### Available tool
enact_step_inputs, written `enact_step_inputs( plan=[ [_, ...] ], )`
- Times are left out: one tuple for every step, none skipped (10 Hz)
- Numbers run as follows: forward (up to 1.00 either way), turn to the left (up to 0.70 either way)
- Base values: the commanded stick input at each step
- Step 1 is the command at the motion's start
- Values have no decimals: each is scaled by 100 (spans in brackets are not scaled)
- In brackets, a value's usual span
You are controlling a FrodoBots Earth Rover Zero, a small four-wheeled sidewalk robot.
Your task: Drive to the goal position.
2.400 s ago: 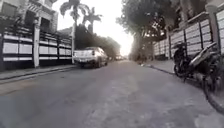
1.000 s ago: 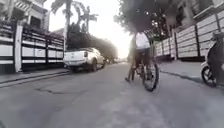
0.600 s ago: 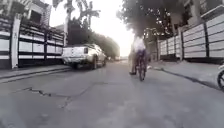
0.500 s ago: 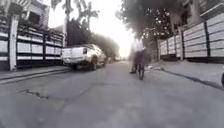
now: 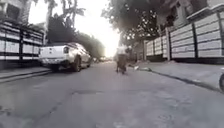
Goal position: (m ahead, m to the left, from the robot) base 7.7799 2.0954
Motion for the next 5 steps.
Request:
enact_step_inputs(
  plan=[
    [100,-38],
    [100,-2],
    [100,2],
    [100,2],
    [100,2]
  ],
)
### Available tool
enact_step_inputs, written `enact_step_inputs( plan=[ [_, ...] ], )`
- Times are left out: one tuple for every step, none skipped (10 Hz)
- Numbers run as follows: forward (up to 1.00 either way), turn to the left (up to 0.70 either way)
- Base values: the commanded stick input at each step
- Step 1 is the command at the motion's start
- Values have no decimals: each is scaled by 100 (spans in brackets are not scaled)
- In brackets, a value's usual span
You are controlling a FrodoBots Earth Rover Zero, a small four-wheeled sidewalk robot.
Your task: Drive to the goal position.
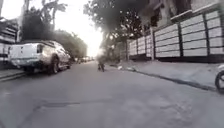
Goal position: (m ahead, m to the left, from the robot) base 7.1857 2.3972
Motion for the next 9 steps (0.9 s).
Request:
enact_step_inputs(
  plan=[
    [100,2],
    [100,2],
    [100,2],
    [100,24],
    [100,22],
    [100,9],
    [100,27],
    [100,16],
    [100,2]
  ],
)
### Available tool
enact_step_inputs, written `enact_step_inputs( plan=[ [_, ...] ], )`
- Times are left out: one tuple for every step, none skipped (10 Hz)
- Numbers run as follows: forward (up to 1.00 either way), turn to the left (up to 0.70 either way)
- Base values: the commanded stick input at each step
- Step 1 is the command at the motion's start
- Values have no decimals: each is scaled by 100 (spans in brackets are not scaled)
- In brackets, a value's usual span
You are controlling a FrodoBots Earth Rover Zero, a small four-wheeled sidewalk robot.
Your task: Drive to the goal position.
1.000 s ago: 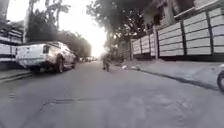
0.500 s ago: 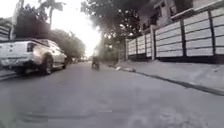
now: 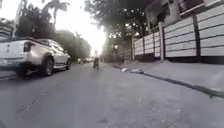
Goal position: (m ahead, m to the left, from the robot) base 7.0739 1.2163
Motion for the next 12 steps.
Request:
enact_step_inputs(
  plan=[
    [100,2],
    [100,2],
    [100,2],
    [100,2],
    [100,2],
    [100,2],
    [100,2],
    [100,2],
    [100,2],
    [100,2],
    [100,2],
    [100,2]
  ],
)
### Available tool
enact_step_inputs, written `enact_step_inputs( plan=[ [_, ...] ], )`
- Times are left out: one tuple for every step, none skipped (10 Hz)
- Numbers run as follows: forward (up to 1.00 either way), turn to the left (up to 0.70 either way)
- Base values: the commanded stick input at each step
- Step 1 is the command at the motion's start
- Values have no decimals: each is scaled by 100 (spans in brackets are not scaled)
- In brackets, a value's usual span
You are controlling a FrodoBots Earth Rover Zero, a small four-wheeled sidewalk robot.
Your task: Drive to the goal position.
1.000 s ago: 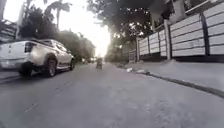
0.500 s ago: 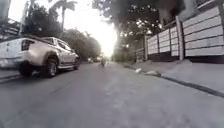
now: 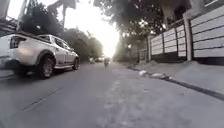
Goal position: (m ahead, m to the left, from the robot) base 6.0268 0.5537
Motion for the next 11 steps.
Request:
enact_step_inputs(
  plan=[
    [100,2],
    [100,2],
    [100,2],
    [100,2],
    [100,2],
    [100,2],
    [100,2],
    [100,2],
    [100,2],
    [100,2],
    [100,2]
  ],
)
